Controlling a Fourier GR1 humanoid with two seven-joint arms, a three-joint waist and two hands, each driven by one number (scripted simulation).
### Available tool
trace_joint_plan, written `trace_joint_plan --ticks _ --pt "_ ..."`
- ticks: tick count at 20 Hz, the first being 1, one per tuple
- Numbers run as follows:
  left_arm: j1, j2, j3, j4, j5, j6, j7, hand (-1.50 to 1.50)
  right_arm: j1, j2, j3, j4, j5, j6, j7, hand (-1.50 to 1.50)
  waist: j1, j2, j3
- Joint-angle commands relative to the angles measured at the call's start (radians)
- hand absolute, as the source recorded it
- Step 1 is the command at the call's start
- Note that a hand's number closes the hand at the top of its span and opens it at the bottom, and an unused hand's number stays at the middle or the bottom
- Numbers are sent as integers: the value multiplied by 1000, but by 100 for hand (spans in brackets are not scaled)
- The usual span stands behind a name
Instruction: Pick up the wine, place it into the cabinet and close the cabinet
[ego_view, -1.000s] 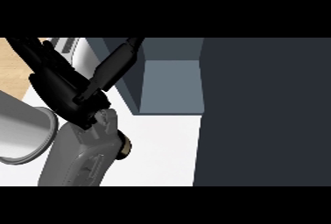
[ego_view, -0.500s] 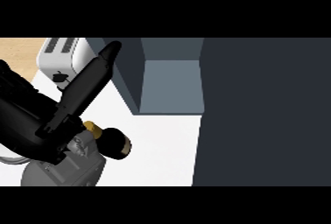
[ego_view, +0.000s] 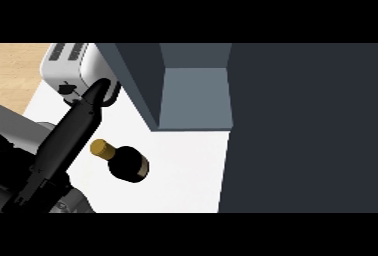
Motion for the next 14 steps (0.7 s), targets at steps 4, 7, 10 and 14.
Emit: trace_joint_plan --ticks 4,7,10,14 --pt "128 0 -3 -65 38 74 131 -150 50 6 -2 -101 -27 -2 10 -150 -5 3 0" --pt "201 0 -49 -77 49 129 131 -150 25 11 13 -79 -21 1 23 -150 -1 3 -1" --pt "268 0 -86 -51 72 189 118 -150 11 9 27 -110 -4 -12 66 -150 -2 3 -2" --pt "374 0 -106 -74 141 249 33 -150 69 5 45 -167 -10 -6 85 -150 -4 2 -1"
